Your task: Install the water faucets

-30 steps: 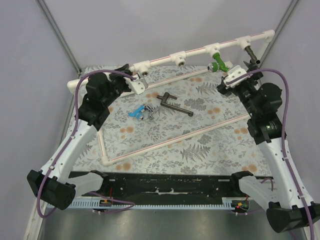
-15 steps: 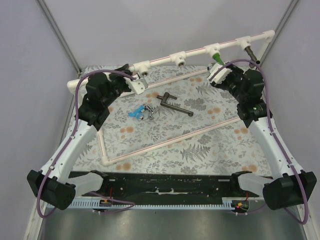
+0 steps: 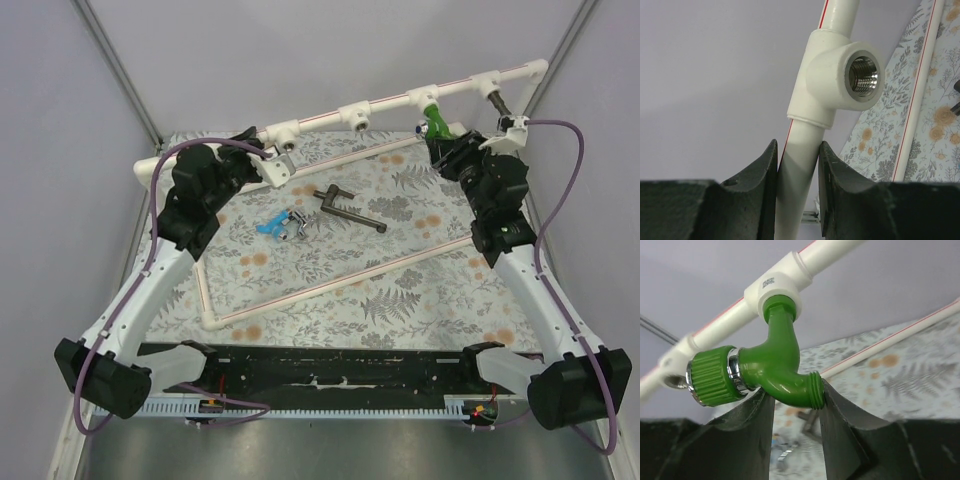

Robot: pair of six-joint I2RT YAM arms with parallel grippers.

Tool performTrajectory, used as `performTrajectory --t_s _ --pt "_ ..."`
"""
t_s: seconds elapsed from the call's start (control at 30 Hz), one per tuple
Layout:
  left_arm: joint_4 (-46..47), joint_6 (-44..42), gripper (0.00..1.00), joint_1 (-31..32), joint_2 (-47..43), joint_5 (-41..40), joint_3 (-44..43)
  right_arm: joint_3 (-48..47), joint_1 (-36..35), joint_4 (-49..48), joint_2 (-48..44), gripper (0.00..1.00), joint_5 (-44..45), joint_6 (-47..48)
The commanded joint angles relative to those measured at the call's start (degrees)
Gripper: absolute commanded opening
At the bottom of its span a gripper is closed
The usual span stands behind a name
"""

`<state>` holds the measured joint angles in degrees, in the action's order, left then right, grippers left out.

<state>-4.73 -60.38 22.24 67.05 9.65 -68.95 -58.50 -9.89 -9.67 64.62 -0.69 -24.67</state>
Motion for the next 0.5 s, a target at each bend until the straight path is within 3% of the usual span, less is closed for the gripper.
performTrajectory --t_s 0.0,0.1,0.3,0.4,0.47 --pt "-1.25 8.61 0.02 0.26 0.54 1.16 0.74 -0.99 0.31 -4.23 1.47 0.0 10.53 -35.3" --pt "-0.81 8.7 0.02 0.17 0.28 0.9 1.09 -0.83 0.31 -3.07 0.6 0.04 11.5 -29.42" --pt "-0.37 8.35 0.02 0.17 0.28 0.02 0.75 0.48 0.4 2.81 -7.12 0.55 6.76 1.23" --pt "0.16 8.44 0.02 0.26 0.72 -0.16 0.13 3.64 0.31 5.62 -13.97 0.76 9.46 14.08" --pt "0.77 8.7 0.02 0.17 0.89 -0.16 -0.05 5.93 0.31 7.11 -18.63 0.98 10.79 20.85"
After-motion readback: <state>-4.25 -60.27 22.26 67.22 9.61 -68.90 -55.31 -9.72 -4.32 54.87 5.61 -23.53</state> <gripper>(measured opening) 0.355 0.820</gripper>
